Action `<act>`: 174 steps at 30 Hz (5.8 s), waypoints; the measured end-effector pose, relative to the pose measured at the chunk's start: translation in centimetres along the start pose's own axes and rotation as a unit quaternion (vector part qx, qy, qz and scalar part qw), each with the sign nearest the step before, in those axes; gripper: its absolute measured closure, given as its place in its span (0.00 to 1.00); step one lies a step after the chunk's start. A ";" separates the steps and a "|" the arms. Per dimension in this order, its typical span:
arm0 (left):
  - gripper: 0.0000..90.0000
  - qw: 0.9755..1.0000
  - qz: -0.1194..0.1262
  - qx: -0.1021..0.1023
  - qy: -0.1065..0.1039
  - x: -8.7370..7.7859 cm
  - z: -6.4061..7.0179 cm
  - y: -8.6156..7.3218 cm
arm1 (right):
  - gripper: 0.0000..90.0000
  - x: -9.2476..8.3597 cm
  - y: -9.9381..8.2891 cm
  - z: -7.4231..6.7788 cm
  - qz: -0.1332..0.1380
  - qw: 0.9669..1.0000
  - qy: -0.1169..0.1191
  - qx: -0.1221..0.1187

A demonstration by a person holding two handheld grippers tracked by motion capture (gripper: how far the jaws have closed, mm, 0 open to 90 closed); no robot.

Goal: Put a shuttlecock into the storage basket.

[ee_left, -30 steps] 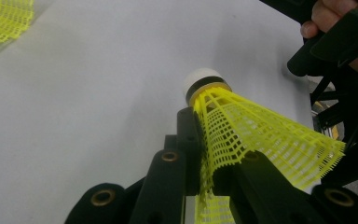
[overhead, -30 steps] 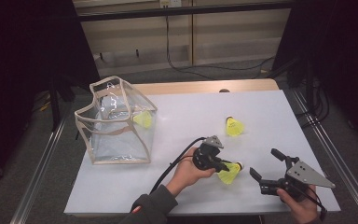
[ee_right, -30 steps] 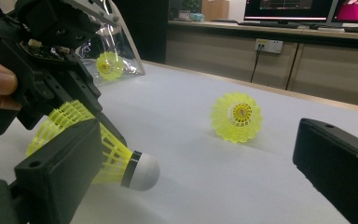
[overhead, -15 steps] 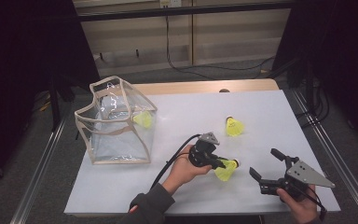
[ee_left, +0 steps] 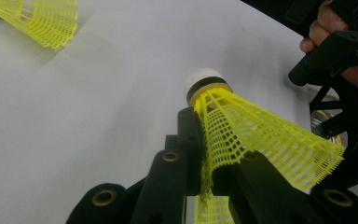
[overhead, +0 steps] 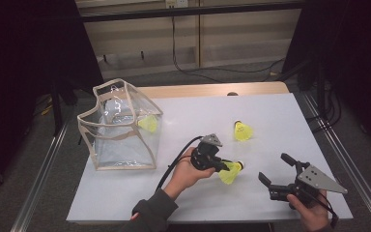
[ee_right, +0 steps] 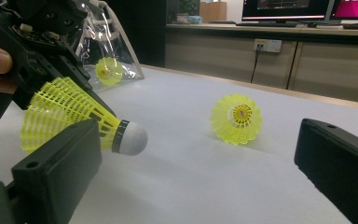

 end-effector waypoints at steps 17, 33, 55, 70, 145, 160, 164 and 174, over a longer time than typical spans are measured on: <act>0.97 1.000 0.019 -0.015 0.017 -1.9 -0.9 0.6 | 0.01 0.2 0.0 0.0 0.000 1.000 0.001 0.004; 0.97 0.999 0.029 -0.030 0.028 -3.5 -1.3 1.0 | 0.01 0.2 0.0 0.0 0.002 1.000 0.004 0.006; 0.97 0.997 0.034 -0.039 0.061 -7.6 -1.8 1.9 | 0.01 0.2 0.0 0.0 0.002 1.000 0.003 0.007; 0.97 0.994 0.042 -0.049 0.083 -10.5 -1.7 3.5 | 0.01 0.3 0.1 -0.1 0.003 1.000 0.004 0.006; 0.97 0.985 0.053 -0.080 0.141 -16.8 -2.4 8.1 | 0.01 0.3 0.3 -0.1 0.009 1.000 0.006 0.009; 0.97 0.984 0.055 -0.083 0.147 -17.6 -2.7 8.5 | 0.01 0.2 0.3 -0.1 0.010 1.000 0.006 0.011; 0.97 0.983 0.061 -0.086 0.151 -17.9 -2.8 8.6 | 0.01 0.2 0.3 -0.1 0.010 1.000 0.005 0.010; 0.97 0.981 0.067 -0.092 0.158 -18.6 -3.2 8.8 | 0.01 0.2 0.3 0.0 0.010 1.000 0.003 0.011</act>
Point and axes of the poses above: each handheld gripper's, and its own axes: x roughly forward along the jaws, y roughly out of its top, z roughly to its right, the point moved 5 cm from there along x, roughly forward along the jaws, and after that the axes turned 11 degrees about -x, right-handed, at the moved point
